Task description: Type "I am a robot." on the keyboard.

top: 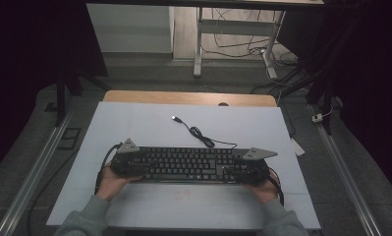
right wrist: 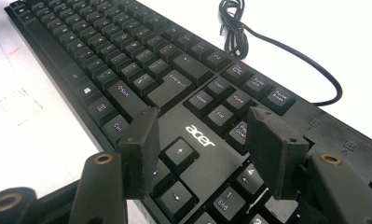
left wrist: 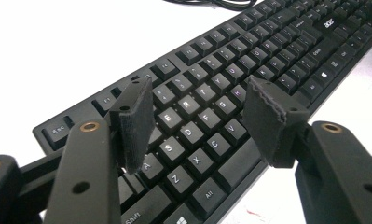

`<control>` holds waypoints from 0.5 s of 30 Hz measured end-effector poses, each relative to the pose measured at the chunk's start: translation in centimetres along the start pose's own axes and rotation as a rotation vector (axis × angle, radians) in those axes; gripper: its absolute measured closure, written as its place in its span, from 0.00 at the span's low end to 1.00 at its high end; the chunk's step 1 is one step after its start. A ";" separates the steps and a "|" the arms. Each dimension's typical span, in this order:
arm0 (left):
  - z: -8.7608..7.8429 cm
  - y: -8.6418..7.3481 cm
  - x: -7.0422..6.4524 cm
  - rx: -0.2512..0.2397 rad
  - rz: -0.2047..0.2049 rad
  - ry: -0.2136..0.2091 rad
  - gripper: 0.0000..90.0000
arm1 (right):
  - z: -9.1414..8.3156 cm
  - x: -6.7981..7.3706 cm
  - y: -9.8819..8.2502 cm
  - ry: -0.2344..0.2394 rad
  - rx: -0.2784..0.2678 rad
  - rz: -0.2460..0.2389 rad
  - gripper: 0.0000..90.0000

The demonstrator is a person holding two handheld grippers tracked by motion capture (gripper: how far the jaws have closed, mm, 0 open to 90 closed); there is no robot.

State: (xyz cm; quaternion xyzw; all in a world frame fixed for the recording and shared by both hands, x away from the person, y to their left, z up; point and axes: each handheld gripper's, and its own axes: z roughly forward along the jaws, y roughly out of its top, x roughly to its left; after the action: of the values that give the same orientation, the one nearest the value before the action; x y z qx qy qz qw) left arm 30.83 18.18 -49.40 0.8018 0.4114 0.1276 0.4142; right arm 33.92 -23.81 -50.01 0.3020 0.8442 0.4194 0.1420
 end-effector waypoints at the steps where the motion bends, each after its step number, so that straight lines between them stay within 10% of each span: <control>1: -0.1 0.0 0.1 -0.001 -0.004 0.002 0.48 | 0.0 0.0 0.0 0.001 -0.001 0.001 0.50; 15: -0.6 -0.4 1.5 0.021 -0.022 0.058 0.53 | 0.0 0.0 0.0 -0.001 0.001 0.000 0.50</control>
State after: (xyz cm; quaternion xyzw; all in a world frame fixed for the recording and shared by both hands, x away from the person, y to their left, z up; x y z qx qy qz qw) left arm 31.28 19.80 -49.52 0.7975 0.4333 0.1419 0.3950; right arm 33.93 -23.81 -50.01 0.3021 0.8445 0.4188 0.1422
